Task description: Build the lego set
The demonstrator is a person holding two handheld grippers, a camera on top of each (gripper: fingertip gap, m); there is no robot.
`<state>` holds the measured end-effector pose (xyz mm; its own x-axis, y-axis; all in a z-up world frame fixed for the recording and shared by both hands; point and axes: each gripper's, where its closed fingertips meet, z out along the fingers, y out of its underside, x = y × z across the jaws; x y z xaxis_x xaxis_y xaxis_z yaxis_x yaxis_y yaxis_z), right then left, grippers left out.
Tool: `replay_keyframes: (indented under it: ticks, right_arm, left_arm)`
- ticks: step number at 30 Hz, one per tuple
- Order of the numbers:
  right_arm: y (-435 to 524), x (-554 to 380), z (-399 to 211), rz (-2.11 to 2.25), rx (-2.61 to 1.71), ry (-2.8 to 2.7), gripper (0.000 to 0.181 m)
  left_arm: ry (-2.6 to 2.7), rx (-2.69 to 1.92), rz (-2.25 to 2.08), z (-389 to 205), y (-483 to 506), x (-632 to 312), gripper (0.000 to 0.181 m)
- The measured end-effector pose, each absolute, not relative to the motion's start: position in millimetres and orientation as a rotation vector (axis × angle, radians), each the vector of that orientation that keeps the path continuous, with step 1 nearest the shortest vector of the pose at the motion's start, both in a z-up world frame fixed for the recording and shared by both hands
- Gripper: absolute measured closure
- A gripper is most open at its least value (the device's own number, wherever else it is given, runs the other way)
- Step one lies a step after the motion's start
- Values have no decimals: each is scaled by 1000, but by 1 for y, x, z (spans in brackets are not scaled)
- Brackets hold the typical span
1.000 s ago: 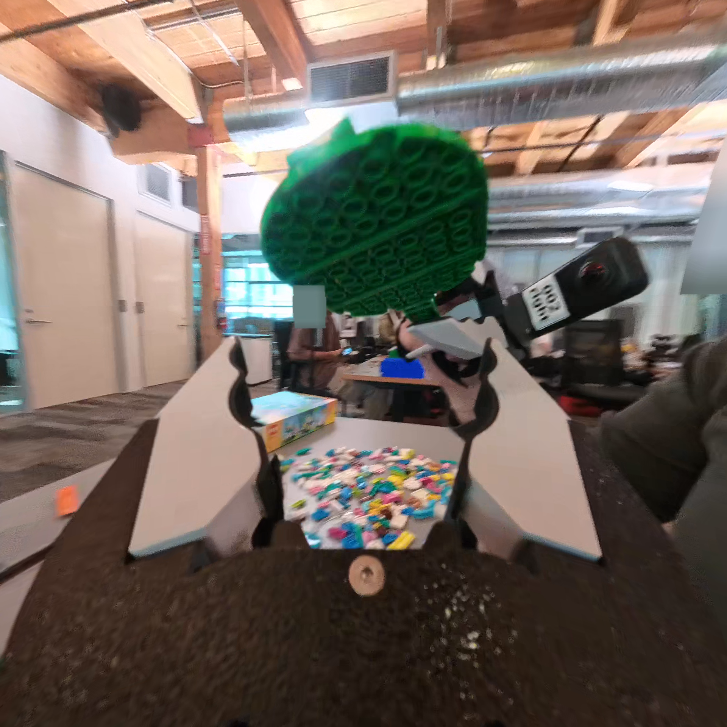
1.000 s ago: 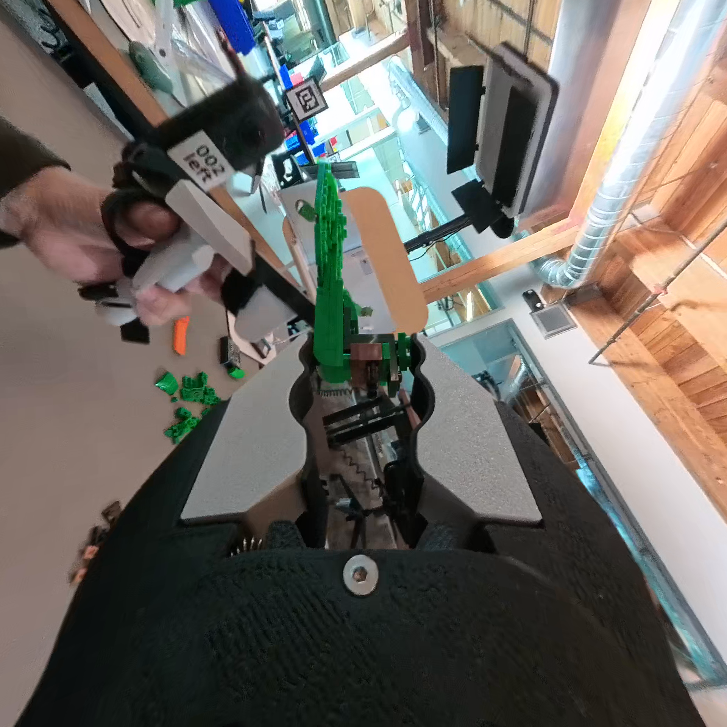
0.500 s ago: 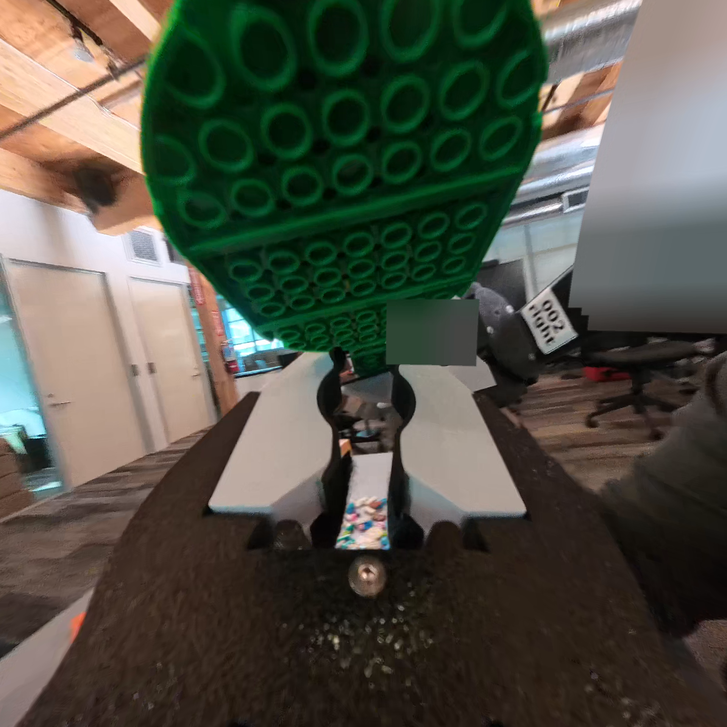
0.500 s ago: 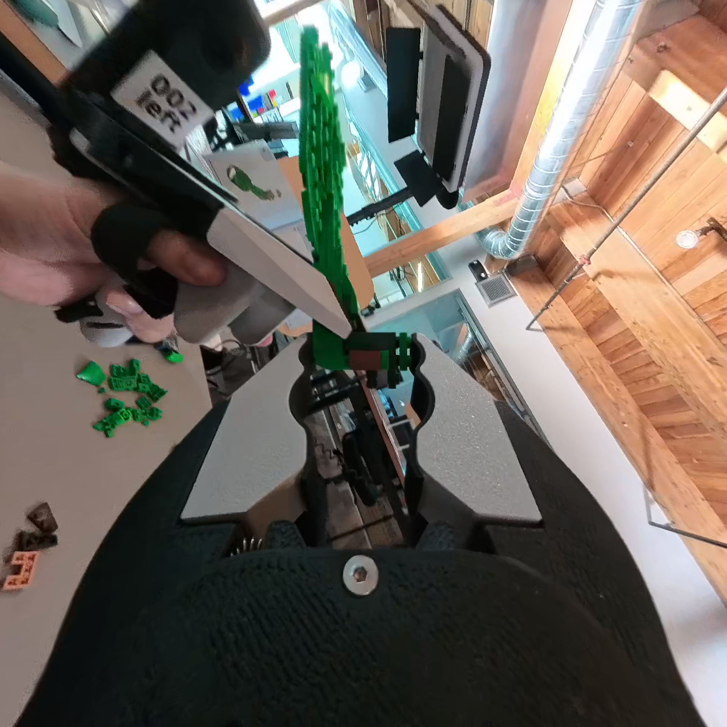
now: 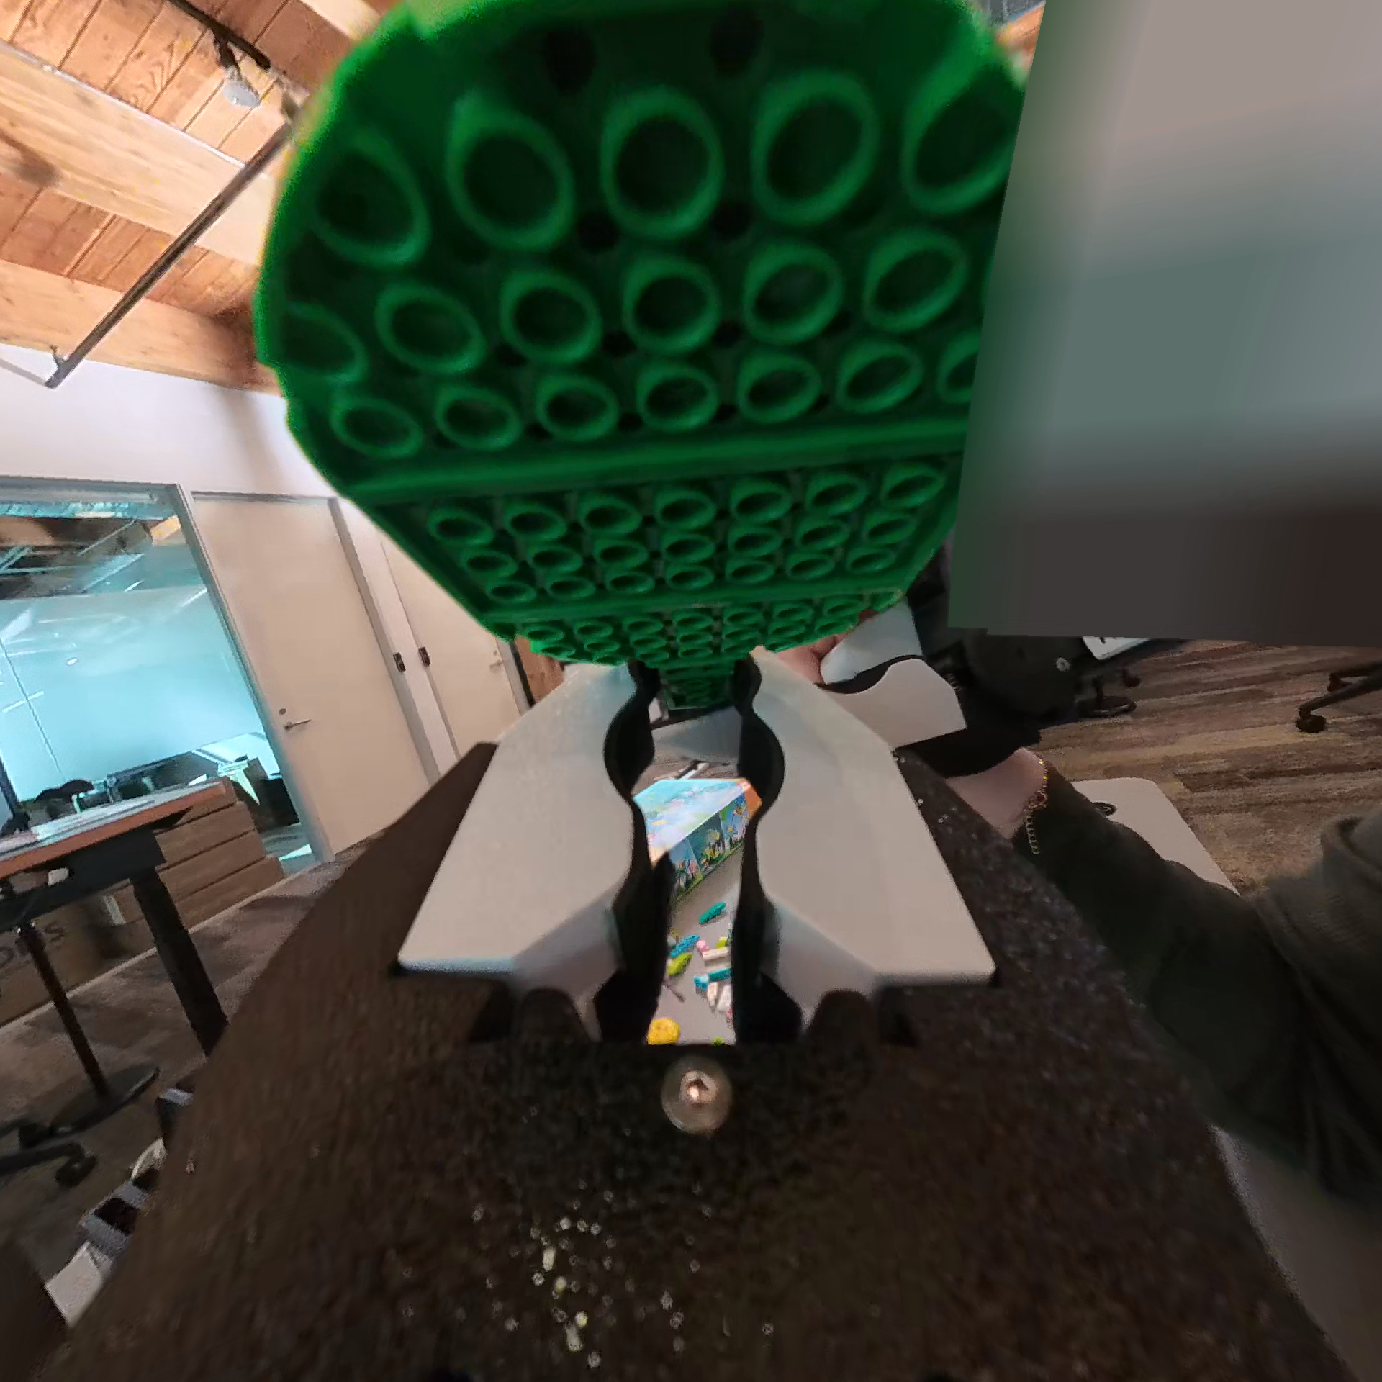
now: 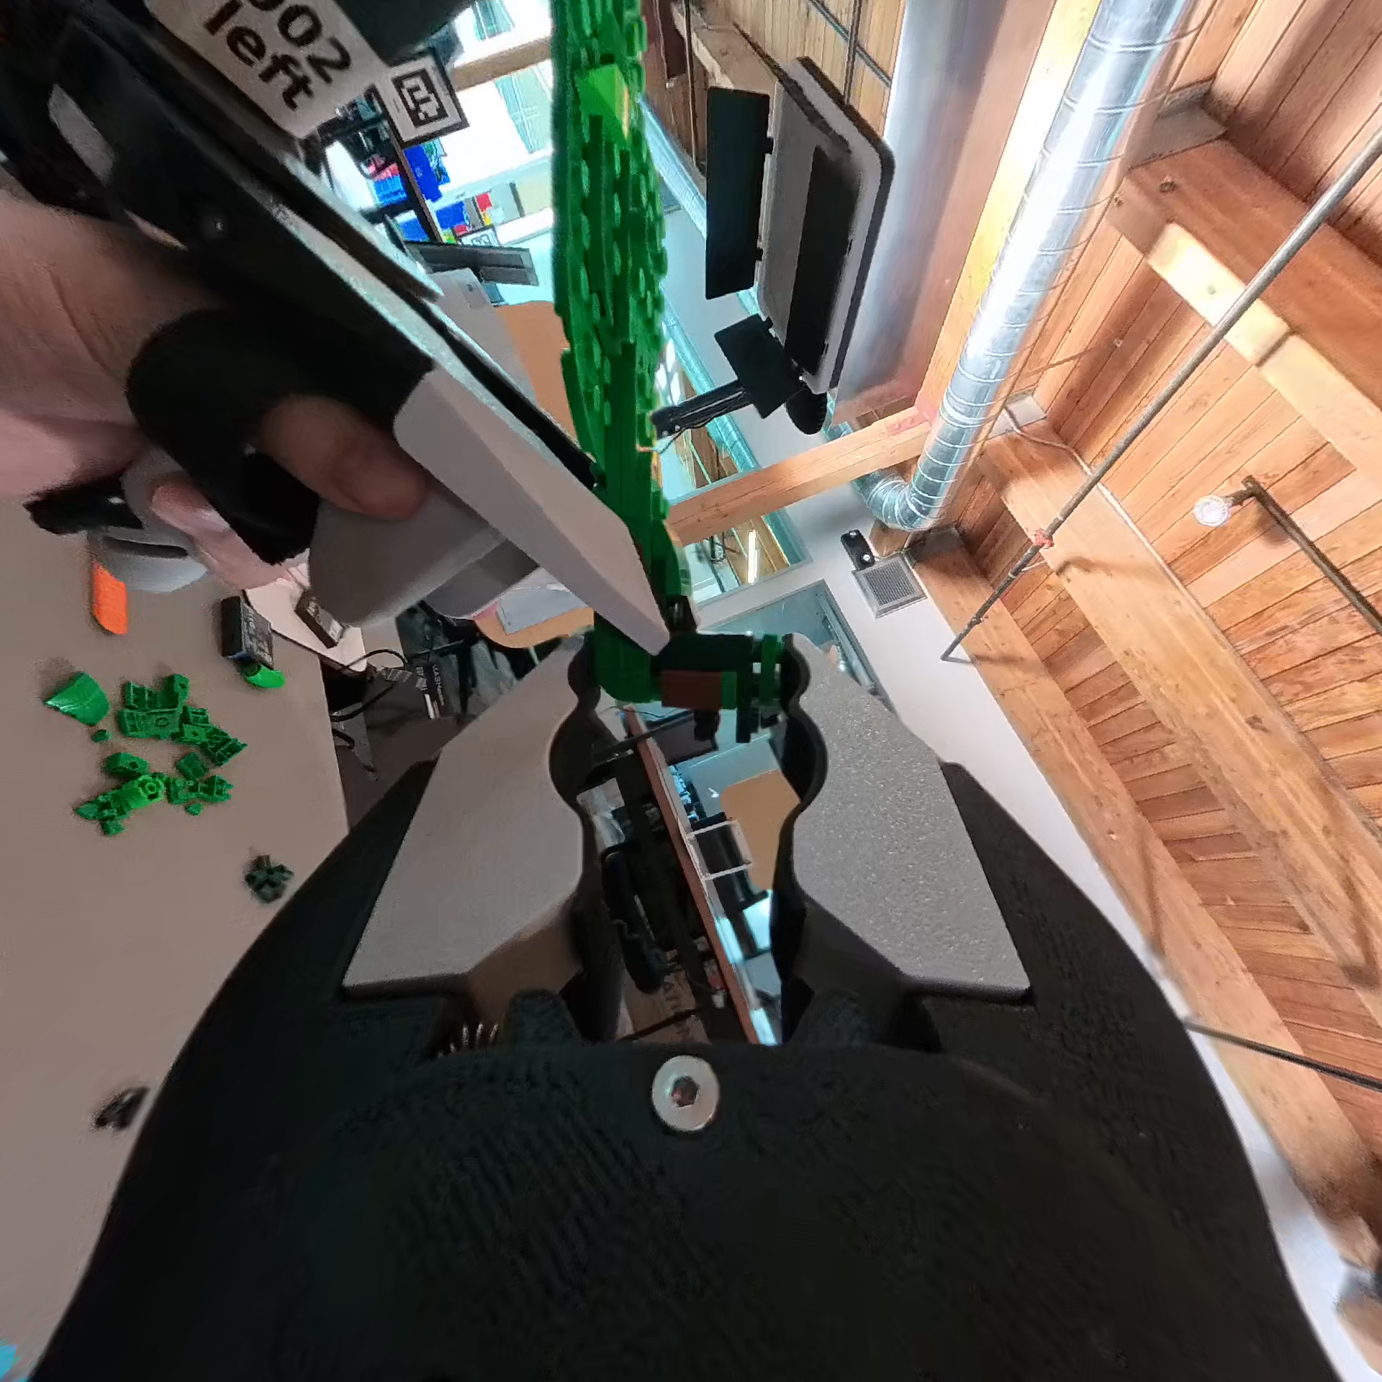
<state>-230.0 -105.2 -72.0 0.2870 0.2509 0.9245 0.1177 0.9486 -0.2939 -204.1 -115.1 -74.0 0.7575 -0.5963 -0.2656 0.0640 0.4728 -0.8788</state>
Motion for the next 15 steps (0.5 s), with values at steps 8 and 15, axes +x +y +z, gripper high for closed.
replay_keyframes:
  ticks: [8,15]
  right_arm:
    - [-103,-231,-73,-43,-312,-1264,137]
    - [-100,-233,-74,-50,-330,-1262,137]
  left_arm:
    - [584,-1043,-479,-75,-112,-207,166]
    - [569,-1046,-486,-76,-109,-210,166]
